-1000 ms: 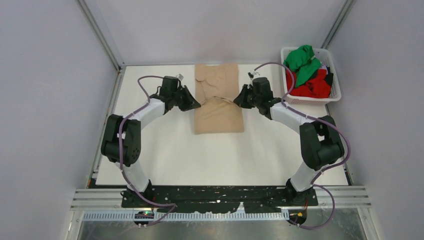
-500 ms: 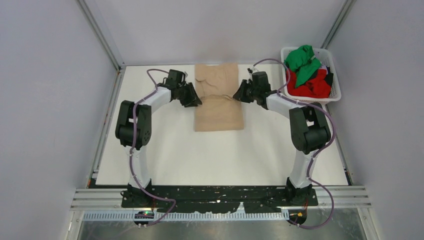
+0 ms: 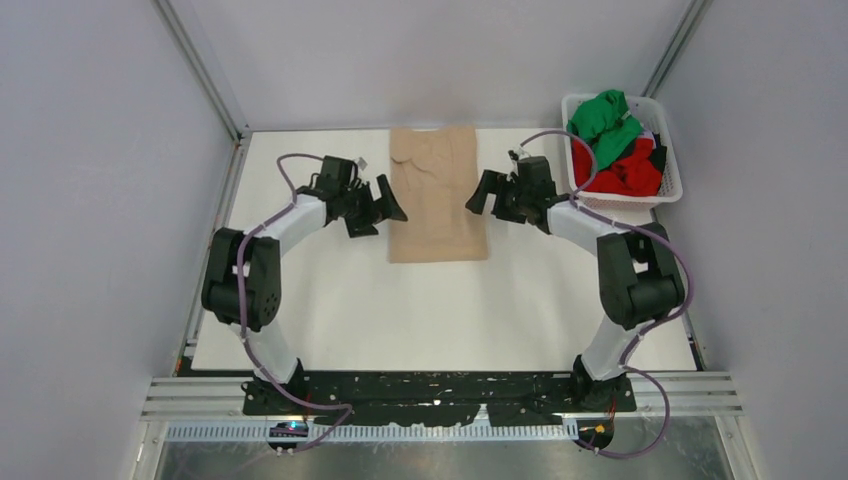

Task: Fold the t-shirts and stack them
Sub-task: Fold the folded rectangular tshirt in 1/3 of the way, then grab one side of the 2/3 rectangular tshirt with both arms

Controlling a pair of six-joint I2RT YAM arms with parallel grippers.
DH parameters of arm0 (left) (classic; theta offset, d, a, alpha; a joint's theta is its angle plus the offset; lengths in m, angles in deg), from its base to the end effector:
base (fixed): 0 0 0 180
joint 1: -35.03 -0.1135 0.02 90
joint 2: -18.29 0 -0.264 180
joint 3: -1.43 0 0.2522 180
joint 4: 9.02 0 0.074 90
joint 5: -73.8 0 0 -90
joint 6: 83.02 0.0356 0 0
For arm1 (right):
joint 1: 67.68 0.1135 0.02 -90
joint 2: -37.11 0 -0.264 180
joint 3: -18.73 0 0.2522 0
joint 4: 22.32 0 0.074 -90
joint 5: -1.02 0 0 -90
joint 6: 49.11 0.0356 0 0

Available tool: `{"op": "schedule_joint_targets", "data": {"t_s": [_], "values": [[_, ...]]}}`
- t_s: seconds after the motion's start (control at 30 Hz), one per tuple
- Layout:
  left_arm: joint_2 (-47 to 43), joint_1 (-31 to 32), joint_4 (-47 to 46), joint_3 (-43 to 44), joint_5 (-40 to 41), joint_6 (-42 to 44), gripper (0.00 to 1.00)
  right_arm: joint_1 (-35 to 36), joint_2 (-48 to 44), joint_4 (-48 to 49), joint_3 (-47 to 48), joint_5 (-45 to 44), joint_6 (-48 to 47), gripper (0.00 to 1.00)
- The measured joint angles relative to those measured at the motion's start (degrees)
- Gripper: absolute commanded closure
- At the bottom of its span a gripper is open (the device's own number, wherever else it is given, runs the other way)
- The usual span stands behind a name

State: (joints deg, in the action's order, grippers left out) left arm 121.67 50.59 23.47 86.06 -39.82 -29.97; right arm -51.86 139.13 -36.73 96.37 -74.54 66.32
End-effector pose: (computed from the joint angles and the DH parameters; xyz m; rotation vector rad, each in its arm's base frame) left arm 0.3687 -0.1175 0.2061 -0.2915 2.5634 -0.8829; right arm 0.3721 0.1147 0.1997 0.0536 2.3085 0.6623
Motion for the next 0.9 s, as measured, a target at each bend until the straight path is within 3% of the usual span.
{"op": "schedule_joint_targets", "data": {"t_s": [0.13,0.27,0.5,0.83,0.9], "values": [[-7.9,1.8,-0.6,-11.3,0.6,-0.1,0.00,0.8,-8.7,-0.9,-10.3,0.9,-0.1,0.03],[-9.7,3.4,-2.7,-19.2,0.7,-1.2,0.09,1.8,-13.2,-1.1,-17.7,1.5,0.2,0.04],[-8.4,3.5,-5.8,-20.2,1.4,-2.9,0.28,2.1,-12.7,0.5,-20.7,2.3,1.2,0.36],[-2.1,3.6,-7.0,-15.3,1.3,-3.5,0.59,2.2,-8.1,4.7,-20.8,3.9,1.9,0.59],[-0.9,3.6,-6.9,-14.3,1.1,-3.5,0.71,2.2,-7.7,5.3,-20.8,4.1,1.9,0.65]]}}
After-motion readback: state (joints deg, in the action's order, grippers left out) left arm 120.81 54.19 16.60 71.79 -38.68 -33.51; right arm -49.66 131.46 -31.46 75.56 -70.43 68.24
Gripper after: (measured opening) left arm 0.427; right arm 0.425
